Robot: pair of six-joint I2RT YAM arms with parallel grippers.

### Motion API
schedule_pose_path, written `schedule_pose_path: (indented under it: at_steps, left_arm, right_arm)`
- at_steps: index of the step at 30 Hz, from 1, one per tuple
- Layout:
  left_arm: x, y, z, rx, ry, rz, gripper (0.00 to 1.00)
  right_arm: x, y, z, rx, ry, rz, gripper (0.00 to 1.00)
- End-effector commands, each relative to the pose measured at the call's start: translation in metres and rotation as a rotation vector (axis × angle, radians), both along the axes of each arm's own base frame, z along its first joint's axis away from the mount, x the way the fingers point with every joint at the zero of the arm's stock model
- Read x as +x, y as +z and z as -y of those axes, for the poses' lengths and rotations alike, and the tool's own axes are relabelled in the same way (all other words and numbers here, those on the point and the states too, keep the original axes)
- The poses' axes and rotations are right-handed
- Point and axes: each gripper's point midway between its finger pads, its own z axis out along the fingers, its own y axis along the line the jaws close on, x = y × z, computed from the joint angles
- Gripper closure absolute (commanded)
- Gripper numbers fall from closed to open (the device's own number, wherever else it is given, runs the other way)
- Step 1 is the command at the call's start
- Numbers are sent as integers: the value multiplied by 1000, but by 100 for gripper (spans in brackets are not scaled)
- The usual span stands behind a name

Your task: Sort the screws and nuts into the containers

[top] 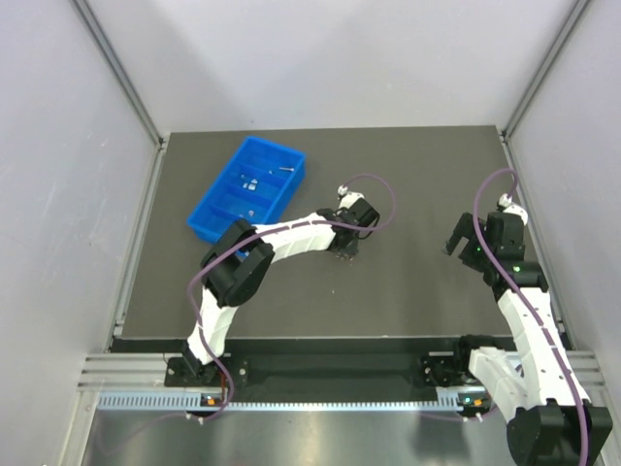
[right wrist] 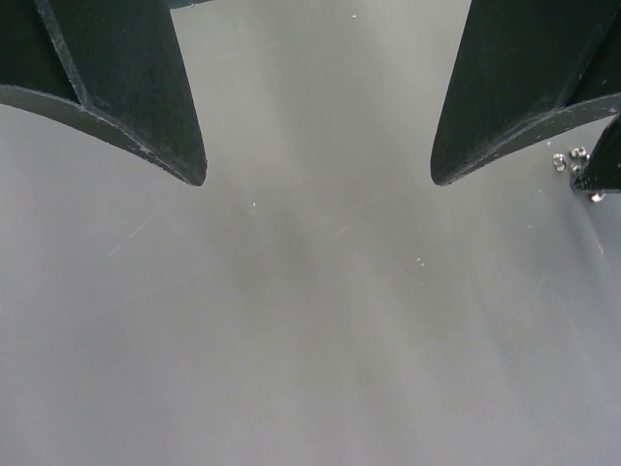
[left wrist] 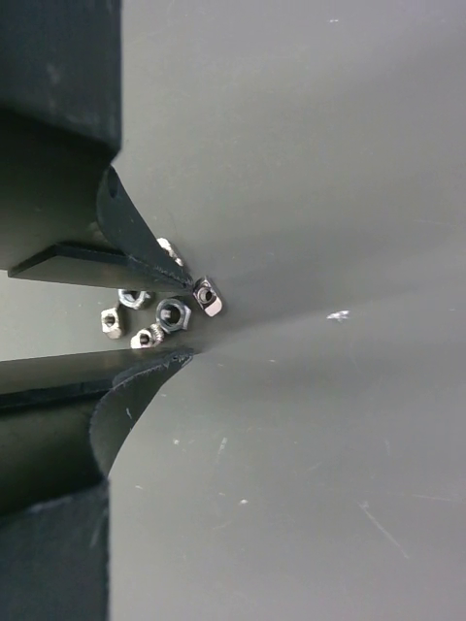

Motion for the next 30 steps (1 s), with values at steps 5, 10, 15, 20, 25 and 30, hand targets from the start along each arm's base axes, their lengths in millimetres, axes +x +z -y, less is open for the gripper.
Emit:
schedule_pose_path:
  at_steps: [5,10,15,20,25,30]
  left_arm:
    - [5,-8,-2,19,46,0,70]
    - [1,-11,-5,32,42,-14,77]
    - [0,-2,-5,18,36,-3,86]
    - [17,48,0,-63,37,94,89]
    - [60,144,-30,-219,75,249,88]
    - [104,187,-143,-237,319,353,88]
  right_arm:
    - [6,8,0,-11,6,37,0]
    - [5,8,0,-11,6,37,0]
    - [5,8,0,-11,2,39,0]
    - [6,8,0,-10,5,39,0]
    - [6,8,-1,-5,8,37,0]
    - [6,7,-2,0,9,35,0]
